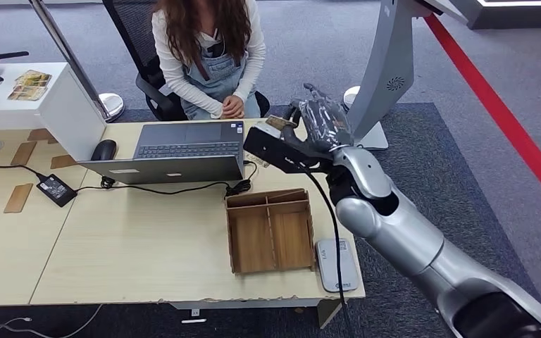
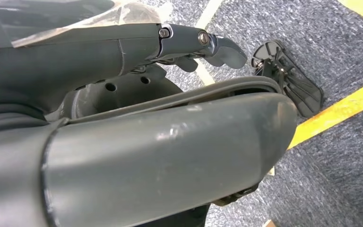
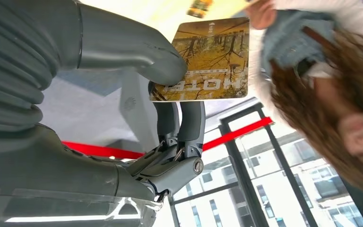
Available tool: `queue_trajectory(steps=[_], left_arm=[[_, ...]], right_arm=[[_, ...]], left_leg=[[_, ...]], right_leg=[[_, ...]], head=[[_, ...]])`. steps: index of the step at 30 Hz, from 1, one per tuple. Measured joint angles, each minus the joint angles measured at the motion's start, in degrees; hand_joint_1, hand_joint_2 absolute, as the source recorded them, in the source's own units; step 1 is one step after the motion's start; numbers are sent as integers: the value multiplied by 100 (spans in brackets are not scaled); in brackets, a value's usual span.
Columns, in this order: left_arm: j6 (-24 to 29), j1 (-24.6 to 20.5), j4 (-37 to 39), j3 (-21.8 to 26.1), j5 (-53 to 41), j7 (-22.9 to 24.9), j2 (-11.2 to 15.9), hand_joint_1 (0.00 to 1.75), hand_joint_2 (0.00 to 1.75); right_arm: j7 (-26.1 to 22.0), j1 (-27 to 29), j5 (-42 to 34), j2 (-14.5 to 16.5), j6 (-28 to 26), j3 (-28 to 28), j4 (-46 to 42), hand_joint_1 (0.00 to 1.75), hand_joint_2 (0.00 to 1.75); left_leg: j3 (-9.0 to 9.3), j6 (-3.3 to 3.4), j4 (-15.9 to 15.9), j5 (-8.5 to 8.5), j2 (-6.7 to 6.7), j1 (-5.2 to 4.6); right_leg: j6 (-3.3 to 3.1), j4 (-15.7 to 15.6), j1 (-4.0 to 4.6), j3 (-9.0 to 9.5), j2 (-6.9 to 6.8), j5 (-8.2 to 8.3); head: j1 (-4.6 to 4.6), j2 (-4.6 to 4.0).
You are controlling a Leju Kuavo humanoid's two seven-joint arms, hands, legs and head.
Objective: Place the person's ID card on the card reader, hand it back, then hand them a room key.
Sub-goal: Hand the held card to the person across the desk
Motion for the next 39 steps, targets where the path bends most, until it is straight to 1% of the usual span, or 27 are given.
queue_trajectory(steps=[3, 5, 9, 13, 17, 22, 26, 31, 32, 33, 35, 36, 37, 39], left_arm=[[-34, -1, 0, -3, -73, -26, -1, 0, 0], [-59, -8, 0, -17, -129, -37, -2, 0, 0], [-113, -15, 0, -50, -237, -63, -11, 0, 0], [-181, -23, 0, -111, -335, -74, -24, 0, 0], [-212, -25, 0, -175, -405, -75, -45, 0, 0], [-245, -23, 0, -244, -430, -64, -67, 0, 0], [-254, -18, 0, -283, -418, -60, -81, 0, 0], [-233, -10, 0, -286, -385, -99, -94, 0, 0], [-222, -9, 0, -286, -381, -109, -96, 0, 0], [-211, -8, 0, -286, -376, -117, -97, 0, 0], [-198, -7, 0, -286, -364, -133, -101, 0, 0], [-196, -6, 0, -286, -357, -138, -102, 0, 0], [-196, -5, 0, -286, -349, -142, -103, 0, 0], [-196, -5, 0, -286, -327, -145, -103, 0, 0]], right_arm=[[-114, -476, -365, 94, -97, -41, 88, 175, 175], [-217, -809, -423, 239, -162, -39, 312, 175, 175], [-529, -1316, -489, 688, -345, 20, 1103, 175, 175], [-703, -1612, -446, 1205, -549, 110, 2060, 175, 175], [-732, -1723, -376, 1667, -720, 194, 2986, 175, 175], [-692, -1740, -420, 2073, -809, 256, 3876, 175, 175], [-692, -1736, -430, 2283, -867, 281, 4331, 175, 175], [-691, -1736, -428, 2402, -918, 283, 4741, 175, 175], [-689, -1736, -428, 2411, -930, 283, 4800, 170, 175], [-685, -1736, -428, 2418, -940, 283, 4853, 134, 175], [-678, -1737, -429, 2423, -957, 283, 4945, 47, 175], [-681, -1736, -435, 2426, -967, 283, 4983, 8, 175], [-695, -1736, -449, 2429, -983, 282, 5017, 0, 175], [-759, -1737, -503, 2439, -1033, 276, 5071, 0, 175]], left_leg=[[-6, 0, 0, 0, 0, 1], [-6, -2, 0, 1, -1, 3], [-10, -6, -1, 5, -4, 7], [-11, -6, -1, 9, -6, 14], [-6, -6, -1, 9, -8, 18], [-5, -5, -1, 9, -6, 18], [-5, -5, -1, 9, -6, 17], [-7, -5, 0, 9, -6, 16], [-7, -5, 0, 9, -6, 15], [-7, -6, 0, 9, -6, 15], [-9, -6, 0, 9, -6, 14], [-10, -6, 0, 9, -6, 14], [-11, -6, 0, 8, -6, 14], [-11, -7, 0, 8, -5, 14]], right_leg=[[-1, 2, 0, -1, 1, 1], [-1, 2, 1, -1, 0, 1], [-3, 4, 4, -1, -6, 2], [-4, 5, 6, -1, -8, 3], [-4, 6, 6, -2, -10, 3], [-4, 5, 4, -4, -8, 3], [-4, 5, 3, -5, -9, 3], [-4, 5, 4, -8, -8, 3], [-4, 5, 4, -9, -7, 3], [-4, 5, 4, -11, -7, 3], [-4, 5, 5, -13, -7, 2], [-5, 5, 6, -14, -7, 2], [-5, 5, 6, -15, -7, 2], [-5, 5, 7, -16, -6, 2]], head=[[0, 1], [1, 1], [-1, -1], [-1, 0], [0, -1], [0, 0], [1, -1], [1, 0], [0, 0], [0, -1], [0, 0], [0, 0], [1, 0], [-1, -1]])
